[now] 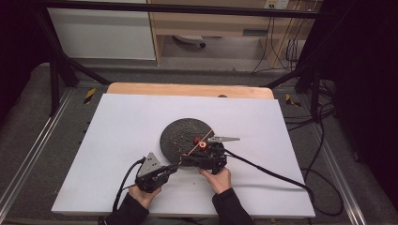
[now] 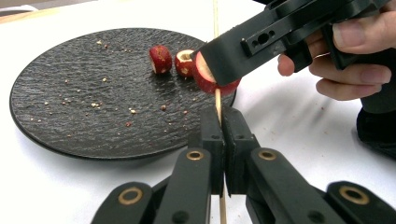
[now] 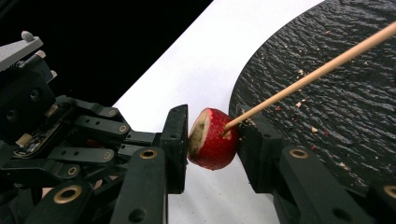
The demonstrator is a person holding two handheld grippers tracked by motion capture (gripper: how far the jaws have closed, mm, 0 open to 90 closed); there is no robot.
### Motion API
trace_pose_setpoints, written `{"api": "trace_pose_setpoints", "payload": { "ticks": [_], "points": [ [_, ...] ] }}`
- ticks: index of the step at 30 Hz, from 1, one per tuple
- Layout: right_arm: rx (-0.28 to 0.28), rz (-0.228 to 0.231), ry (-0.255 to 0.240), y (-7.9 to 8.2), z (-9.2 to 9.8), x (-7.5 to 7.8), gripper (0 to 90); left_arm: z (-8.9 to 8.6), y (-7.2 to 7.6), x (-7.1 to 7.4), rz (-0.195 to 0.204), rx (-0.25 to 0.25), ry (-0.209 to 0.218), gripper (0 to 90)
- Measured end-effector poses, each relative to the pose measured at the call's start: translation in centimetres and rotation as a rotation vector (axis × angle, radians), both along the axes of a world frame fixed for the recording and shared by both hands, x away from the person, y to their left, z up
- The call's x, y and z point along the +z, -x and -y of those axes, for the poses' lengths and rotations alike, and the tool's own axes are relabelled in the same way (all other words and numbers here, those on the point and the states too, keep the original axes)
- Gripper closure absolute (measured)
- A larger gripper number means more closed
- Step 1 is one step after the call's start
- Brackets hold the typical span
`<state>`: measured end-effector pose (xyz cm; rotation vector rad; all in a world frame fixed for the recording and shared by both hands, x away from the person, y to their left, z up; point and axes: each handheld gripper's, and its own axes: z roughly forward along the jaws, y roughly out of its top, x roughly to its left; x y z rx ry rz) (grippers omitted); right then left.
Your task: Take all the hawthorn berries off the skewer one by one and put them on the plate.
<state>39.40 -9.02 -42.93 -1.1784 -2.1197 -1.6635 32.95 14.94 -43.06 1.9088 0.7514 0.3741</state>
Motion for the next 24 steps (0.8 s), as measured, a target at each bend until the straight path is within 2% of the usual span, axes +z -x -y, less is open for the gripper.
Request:
{"api": "trace_pose_setpoints", "payload": {
  "ticks": [6,14,24],
  "points": [
    [0.003,-0.015,-0.010,-0.1,0.1,0.2,67.1,-0.1,0.0,0.1,0.003,-0.001,0.007,88.2],
    [-0.005,0.009,-0.015,-0.3,0.5,0.9,71.3,-0.2,0.2,0.2,0.011,-0.001,0.017,88.2],
    [-0.006,0.012,-0.025,-0.6,0.8,1.4,71.5,-0.3,0.3,0.4,0.022,0.002,0.024,88.2]
  ]
}}
